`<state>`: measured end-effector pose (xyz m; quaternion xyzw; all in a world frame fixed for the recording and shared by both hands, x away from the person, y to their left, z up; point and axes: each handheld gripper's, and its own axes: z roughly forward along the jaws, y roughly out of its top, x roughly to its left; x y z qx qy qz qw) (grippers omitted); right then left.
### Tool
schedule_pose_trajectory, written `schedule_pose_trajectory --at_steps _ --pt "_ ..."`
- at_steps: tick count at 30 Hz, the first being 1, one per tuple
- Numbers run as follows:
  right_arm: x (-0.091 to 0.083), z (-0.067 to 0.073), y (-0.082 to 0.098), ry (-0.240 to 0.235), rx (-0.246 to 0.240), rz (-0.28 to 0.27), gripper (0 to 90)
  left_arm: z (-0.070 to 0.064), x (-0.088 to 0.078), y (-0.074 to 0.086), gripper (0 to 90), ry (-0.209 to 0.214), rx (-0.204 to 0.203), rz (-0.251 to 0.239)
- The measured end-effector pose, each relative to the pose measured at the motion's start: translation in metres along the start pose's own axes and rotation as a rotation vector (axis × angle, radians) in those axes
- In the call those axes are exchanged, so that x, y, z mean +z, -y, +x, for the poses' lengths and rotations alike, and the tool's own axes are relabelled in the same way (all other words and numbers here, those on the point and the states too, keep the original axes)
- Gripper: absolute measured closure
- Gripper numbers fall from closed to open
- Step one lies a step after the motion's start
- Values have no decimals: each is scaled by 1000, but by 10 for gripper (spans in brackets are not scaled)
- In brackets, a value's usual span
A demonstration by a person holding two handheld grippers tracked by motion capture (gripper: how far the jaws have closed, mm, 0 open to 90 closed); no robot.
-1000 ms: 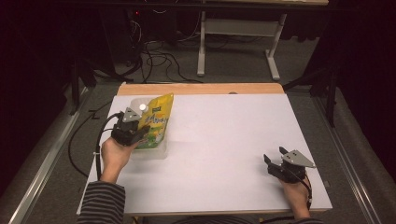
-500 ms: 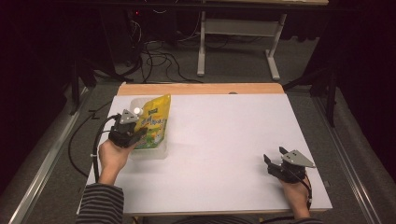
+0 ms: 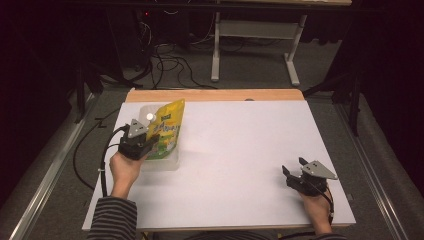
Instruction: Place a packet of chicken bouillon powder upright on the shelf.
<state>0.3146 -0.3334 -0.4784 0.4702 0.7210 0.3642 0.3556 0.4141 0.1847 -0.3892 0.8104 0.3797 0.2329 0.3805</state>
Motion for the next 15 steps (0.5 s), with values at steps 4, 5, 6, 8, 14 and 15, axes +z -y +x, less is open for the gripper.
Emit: schedule_pose_trajectory --at_steps 4,5,6,8,14,15 --pt "1 1 0 1 -10 7 324 5 -5 6 872 10 -8 45" --pt "1 1 0 1 -10 7 324 5 -5 6 869 10 -8 45" --pt "0 1 0 1 -8 7 324 6 -6 8 869 10 -9 46" --pt "0 0 0 2 -7 7 324 7 -7 10 850 1 -8 46" --pt "0 0 0 2 -9 6 324 8 -14 16 802 4 -32 15" --pt "0 0 0 2 -9 6 324 8 -14 18 793 4 -36 12"
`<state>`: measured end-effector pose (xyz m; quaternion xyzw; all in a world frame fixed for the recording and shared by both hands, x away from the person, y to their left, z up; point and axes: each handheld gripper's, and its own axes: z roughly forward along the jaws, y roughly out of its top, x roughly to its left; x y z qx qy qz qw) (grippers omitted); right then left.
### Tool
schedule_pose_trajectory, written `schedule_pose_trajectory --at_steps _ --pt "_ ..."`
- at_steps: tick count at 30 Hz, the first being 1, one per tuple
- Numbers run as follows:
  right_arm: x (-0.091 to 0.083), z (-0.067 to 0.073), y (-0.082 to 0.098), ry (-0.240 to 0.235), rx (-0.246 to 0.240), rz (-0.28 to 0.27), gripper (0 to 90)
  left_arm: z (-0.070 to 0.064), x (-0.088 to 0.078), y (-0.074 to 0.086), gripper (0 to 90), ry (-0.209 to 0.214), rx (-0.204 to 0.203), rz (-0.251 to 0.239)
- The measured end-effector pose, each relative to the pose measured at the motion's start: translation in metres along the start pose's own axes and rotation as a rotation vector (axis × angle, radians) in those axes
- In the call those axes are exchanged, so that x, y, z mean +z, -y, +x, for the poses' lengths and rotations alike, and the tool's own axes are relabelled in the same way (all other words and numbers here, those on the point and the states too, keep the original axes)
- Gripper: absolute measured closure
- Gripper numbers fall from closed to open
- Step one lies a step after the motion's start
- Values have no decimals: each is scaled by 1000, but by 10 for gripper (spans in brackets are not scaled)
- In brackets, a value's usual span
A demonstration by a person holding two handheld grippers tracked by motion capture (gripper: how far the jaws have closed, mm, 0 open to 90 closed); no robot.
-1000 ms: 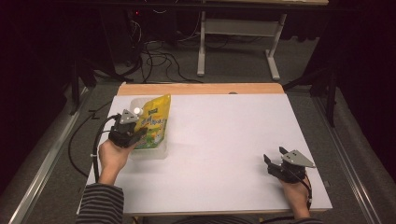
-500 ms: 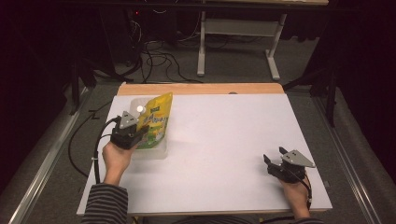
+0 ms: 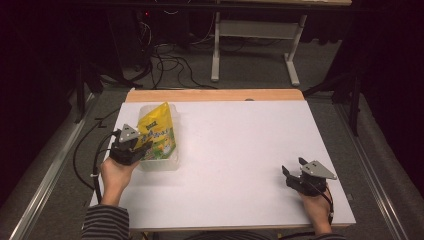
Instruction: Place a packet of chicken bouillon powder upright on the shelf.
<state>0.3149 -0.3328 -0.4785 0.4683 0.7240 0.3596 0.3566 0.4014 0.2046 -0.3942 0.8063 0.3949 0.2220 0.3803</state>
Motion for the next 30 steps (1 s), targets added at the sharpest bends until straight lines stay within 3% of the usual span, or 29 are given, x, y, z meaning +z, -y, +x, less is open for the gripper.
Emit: schedule_pose_trajectory --at_steps 6,9,13,14,24,30 --pt "0 0 0 -1 3 3 324 -1 -8 5 751 5 -27 -42" --pt "1 1 0 -2 1 5 324 -3 -12 4 727 5 -16 -34" --pt "1 0 0 -2 5 5 324 -1 -14 5 691 -14 -45 -20" --pt "1 0 0 -2 4 5 324 0 -16 8 688 -21 -56 -35" --pt "1 1 0 -1 -2 8 323 2 -24 16 648 -28 -91 -40" --pt "1 1 0 -1 -7 8 323 0 -32 21 574 -53 -118 -52"
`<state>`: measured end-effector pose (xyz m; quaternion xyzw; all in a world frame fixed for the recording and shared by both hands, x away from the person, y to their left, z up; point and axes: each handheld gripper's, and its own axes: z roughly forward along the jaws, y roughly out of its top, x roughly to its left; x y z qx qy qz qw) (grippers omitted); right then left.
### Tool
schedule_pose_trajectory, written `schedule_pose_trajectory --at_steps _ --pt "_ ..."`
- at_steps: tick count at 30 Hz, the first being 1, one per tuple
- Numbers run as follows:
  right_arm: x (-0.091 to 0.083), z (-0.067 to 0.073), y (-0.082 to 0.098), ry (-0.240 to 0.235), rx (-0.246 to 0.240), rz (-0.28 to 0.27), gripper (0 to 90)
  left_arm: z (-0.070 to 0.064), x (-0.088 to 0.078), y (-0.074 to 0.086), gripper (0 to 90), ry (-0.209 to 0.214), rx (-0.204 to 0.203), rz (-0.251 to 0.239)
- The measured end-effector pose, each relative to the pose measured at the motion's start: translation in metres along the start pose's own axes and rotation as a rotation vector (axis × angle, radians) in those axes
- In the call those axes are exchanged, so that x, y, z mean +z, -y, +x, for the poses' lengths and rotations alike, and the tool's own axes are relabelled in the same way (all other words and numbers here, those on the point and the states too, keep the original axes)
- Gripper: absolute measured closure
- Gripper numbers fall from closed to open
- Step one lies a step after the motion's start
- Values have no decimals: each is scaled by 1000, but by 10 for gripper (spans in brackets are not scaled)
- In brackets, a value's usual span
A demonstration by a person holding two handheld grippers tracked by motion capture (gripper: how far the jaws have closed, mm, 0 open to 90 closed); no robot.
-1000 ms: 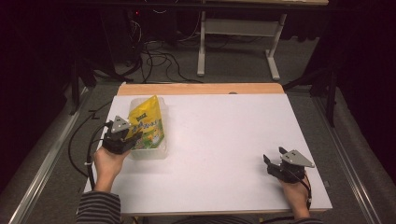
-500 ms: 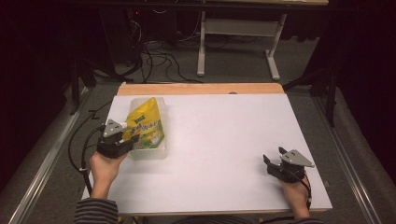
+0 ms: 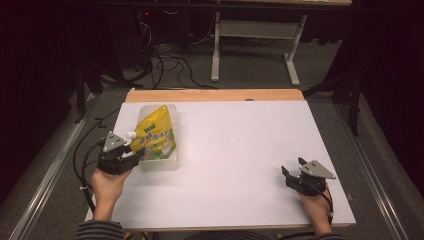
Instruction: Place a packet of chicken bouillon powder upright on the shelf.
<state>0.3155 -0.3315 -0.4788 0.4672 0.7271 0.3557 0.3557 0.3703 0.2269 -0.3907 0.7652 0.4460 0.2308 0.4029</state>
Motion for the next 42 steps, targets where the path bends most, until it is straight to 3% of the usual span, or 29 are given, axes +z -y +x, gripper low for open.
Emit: schedule_pose_trajectory --at_steps 5,19,26,42 --pt "0 0 0 4 1 -6 324 -2 -10 9 519 -18 -32 -9" --pt "-1 -1 1 0 5 -10 331 -25 -23 18 454 -12 -24 -32" --pt "-1 -1 1 -1 4 -13 331 -43 -22 18 441 41 -39 -55" --pt "-2 -1 1 -3 9 -16 332 -82 9 10 431 145 13 -22"
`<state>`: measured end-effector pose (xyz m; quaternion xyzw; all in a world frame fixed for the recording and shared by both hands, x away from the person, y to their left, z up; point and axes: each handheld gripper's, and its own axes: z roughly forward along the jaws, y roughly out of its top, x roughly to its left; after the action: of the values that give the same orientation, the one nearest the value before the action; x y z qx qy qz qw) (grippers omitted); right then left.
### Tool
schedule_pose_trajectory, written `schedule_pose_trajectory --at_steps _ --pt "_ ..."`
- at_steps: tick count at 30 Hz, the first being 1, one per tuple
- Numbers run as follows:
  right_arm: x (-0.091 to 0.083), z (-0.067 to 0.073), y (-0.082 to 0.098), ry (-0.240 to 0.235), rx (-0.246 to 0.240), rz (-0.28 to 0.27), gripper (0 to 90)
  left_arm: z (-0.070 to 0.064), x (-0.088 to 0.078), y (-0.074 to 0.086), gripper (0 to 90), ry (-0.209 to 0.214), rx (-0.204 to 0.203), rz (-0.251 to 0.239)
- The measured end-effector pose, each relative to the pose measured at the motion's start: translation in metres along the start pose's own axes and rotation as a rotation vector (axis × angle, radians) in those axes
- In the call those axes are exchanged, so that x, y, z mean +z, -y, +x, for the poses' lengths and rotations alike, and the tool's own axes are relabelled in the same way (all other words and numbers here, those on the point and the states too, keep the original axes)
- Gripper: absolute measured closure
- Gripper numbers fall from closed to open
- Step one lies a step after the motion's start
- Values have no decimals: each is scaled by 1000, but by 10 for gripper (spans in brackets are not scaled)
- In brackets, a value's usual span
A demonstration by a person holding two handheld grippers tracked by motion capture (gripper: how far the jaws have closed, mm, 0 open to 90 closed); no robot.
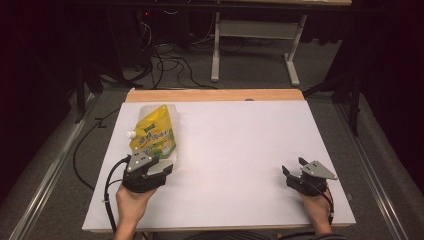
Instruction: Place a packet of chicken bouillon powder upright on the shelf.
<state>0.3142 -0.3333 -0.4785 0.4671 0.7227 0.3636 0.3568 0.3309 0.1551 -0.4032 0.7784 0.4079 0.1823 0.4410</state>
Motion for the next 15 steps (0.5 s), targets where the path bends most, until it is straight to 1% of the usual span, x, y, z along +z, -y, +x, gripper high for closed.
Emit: schedule_pose_trajectory --at_steps 6,12,15 --pt "0 0 0 1 2 2 332 -11 13 -4 429 38 10 4" --pt "0 0 0 1 3 1 332 -22 25 -8 429 63 31 10" --pt "0 -1 0 -1 -1 -4 332 -26 30 -9 429 82 26 8"
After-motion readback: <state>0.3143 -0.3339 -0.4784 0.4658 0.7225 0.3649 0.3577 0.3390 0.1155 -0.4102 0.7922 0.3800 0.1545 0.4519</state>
